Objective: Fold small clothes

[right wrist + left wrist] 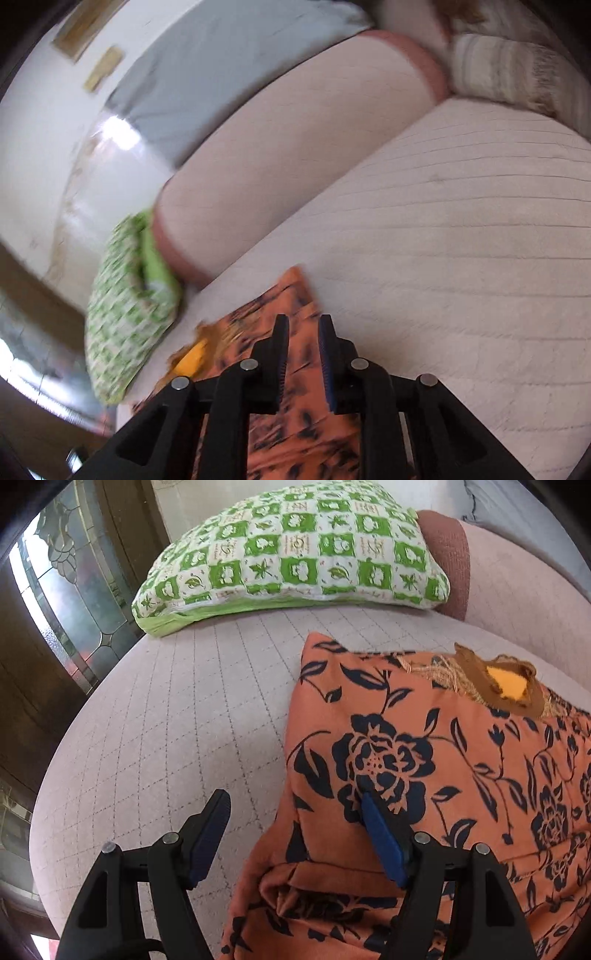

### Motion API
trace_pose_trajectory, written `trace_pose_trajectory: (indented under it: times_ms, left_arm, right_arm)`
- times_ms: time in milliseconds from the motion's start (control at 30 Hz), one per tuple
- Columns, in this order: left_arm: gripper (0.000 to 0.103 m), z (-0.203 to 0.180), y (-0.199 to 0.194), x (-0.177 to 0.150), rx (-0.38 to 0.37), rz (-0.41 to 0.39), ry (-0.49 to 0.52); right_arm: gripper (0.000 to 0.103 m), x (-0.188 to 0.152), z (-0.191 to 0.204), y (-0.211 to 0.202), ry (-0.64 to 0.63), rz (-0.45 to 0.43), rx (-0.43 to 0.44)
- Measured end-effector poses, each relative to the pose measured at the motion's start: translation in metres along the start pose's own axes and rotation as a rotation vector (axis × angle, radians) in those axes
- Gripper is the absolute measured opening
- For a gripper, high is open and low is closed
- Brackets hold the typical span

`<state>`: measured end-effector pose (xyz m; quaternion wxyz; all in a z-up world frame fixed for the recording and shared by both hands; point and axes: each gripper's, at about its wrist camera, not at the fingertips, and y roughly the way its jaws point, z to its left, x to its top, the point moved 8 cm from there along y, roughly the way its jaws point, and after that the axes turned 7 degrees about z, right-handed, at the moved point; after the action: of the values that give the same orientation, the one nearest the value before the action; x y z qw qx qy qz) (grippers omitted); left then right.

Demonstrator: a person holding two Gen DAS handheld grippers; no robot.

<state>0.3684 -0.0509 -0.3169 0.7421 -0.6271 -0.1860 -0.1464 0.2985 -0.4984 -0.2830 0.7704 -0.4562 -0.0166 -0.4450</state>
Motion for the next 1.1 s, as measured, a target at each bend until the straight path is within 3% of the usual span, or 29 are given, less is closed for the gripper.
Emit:
trace_pose_trajectory:
  times_ms: [100,200,233,300,433,500,533,567,600,633,700,833,967,1000,1033,1100]
  left_arm:
    - [0.074,-0.002,0.000,-0.006,0.002,0.017,0.027]
    - [0.075,-0.004,0.003,-0.009,0.009,0.025,0.083]
    - [0.075,-0.003,0.003,-0.010,0.006,0.025,0.089]
    - [0.075,0.002,-0.001,-0.009,-0.010,0.027,0.078]
    - [0.075,0.014,-0.017,-0.001,0.009,-0.051,0.042]
    - [0.075,0.015,-0.015,-0.004,0.015,-0.040,0.062]
    - [0.075,0.013,-0.008,-0.007,0.020,-0.014,0.083]
    - [0.076,0.010,0.002,-0.014,0.018,0.029,0.116]
    - [0.076,0.010,0.005,-0.016,0.014,0.033,0.121]
    - [0.076,0.011,0.003,-0.015,0.008,0.021,0.113]
    - [0.076,0.015,-0.007,-0.014,-0.021,0.022,0.094]
    - [0.076,0.029,-0.021,-0.014,-0.038,0.001,0.051]
    - [0.076,0.051,-0.041,-0.044,-0.087,-0.003,0.021]
    - [0.076,0.061,-0.048,-0.058,-0.098,-0.003,0.013]
    - [0.076,0.071,-0.055,-0.071,-0.101,-0.002,0.005]
    - [0.076,0.089,-0.073,-0.096,-0.114,-0.024,-0.010]
  right_arm:
    - [0.019,-0.026,0.027,0.028,-0.119,0.127,0.030]
    - [0.018,-0.069,0.006,0.074,-0.176,0.351,-0.149]
    - [0.018,-0.069,0.006,0.073,-0.180,0.311,-0.155]
    - [0.018,-0.068,0.014,0.065,-0.207,0.317,-0.182]
    - [0.019,-0.070,0.053,0.046,-0.277,0.261,-0.054]
    - [0.023,-0.084,0.061,0.053,-0.301,0.297,-0.045]
    - [0.031,-0.100,0.057,0.069,-0.298,0.384,-0.052]
    - [0.031,-0.111,0.054,0.084,-0.294,0.451,-0.068]
    - [0.031,-0.112,0.054,0.086,-0.307,0.412,-0.068]
    - [0.031,-0.111,0.058,0.080,-0.323,0.379,-0.068]
    - [0.031,-0.113,0.066,0.072,-0.349,0.414,-0.110]
    - [0.030,-0.117,0.069,0.037,-0.332,0.402,-0.077]
    - [0.034,-0.124,0.046,-0.019,-0.267,0.408,-0.040]
    - [0.043,-0.131,0.037,-0.036,-0.252,0.400,-0.032]
    - [0.065,-0.136,0.027,-0.051,-0.236,0.388,-0.029]
    - [0.074,-0.145,-0.002,-0.089,-0.196,0.333,-0.032]
